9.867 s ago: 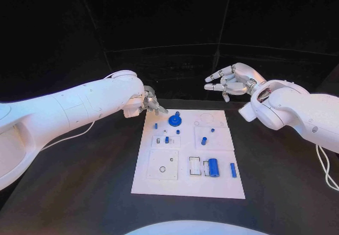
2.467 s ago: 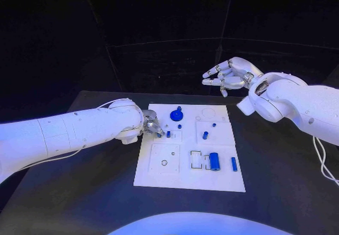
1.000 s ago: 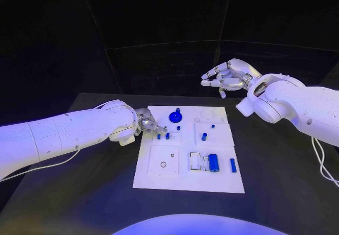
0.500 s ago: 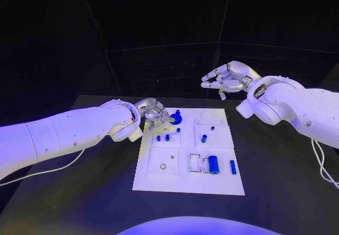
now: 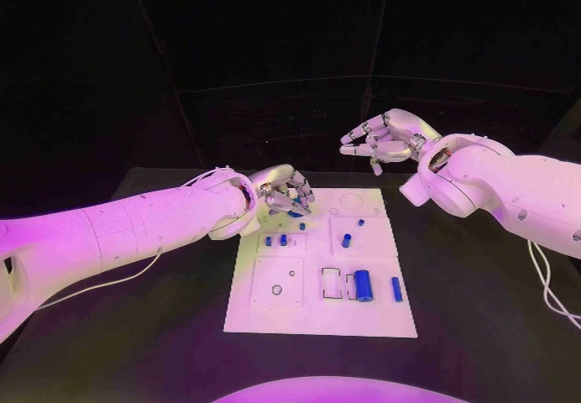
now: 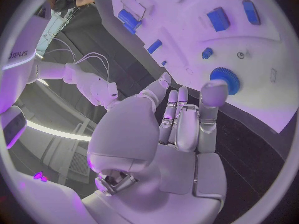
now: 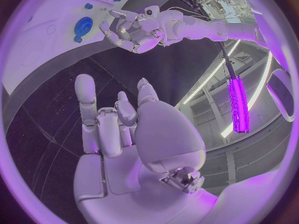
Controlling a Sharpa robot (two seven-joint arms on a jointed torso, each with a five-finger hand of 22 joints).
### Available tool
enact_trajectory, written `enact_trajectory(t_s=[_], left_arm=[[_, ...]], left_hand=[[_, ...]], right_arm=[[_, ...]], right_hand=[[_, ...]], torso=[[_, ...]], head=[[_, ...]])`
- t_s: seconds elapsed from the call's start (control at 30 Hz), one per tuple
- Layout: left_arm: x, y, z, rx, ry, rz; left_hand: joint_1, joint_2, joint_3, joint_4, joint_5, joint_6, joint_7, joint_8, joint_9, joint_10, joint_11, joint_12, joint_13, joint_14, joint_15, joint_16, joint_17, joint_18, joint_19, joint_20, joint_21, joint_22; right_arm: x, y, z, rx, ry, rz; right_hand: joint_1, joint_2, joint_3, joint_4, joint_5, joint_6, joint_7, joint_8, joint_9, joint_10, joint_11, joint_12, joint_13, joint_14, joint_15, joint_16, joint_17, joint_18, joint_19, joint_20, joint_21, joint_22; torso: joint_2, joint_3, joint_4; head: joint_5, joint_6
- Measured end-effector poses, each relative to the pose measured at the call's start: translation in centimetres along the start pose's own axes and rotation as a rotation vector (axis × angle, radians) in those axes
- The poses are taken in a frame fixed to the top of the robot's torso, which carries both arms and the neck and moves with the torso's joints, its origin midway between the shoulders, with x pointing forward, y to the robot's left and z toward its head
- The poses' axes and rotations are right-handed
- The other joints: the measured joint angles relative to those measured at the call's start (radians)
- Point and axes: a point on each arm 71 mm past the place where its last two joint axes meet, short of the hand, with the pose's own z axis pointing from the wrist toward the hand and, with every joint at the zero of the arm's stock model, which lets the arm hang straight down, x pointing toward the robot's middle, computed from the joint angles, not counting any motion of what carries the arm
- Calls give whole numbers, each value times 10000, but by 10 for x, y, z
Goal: Assemble the parts on the task board
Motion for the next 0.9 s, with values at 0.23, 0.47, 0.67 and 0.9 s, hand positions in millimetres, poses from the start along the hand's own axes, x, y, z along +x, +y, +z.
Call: enact_trajectory(t_s=[0.23,0.47,0.67,0.9], left_arm=[[10,-4,12,314,734,1711],[17,-1,21,163,1329,2889],[19,1,26,-26,1509,3381],[21,2,30,-178,1640,3682]], left_hand=[[-74,-163,285,-176,0,423,-146,-464,-387,303,-52,-547,-655,36,-35,125,103,2,301,-56,403,424],[-180,-268,363,-149,0,656,-159,-694,-591,542,-79,-773,-1008,36,-35,125,13,3,377,-131,403,419],[-180,-268,453,-176,0,767,-159,-752,-638,647,-69,-833,-1113,70,-70,125,3,3,435,-118,403,420],[-180,-268,601,-216,0,924,-141,-780,-690,786,-106,-968,-1256,32,-108,125,-6,4,478,-161,403,437]], right_arm=[[2,1,1,-18,22,11],[3,3,2,-40,41,18],[4,3,2,-48,50,13],[5,4,3,-74,76,14]], right_hand=[[2,-2,0,0,58,0,0,0,0,0,0,0,-6,0,0,0,0,0,0,0,0,1],[44,39,0,0,102,0,0,0,0,0,0,0,7,0,0,1,19,0,0,0,0,1],[44,38,0,0,101,0,0,0,0,0,0,0,16,0,0,1,25,0,1,0,0,2],[44,38,0,0,101,0,0,0,0,0,0,0,15,0,0,1,24,0,1,0,0,2]], torso=[[3,-6,-1],[3,-16,0],[2,-19,0],[-8,-12,6]], head=[[-16,-30],[-35,30],[-53,29],[-58,-10]])
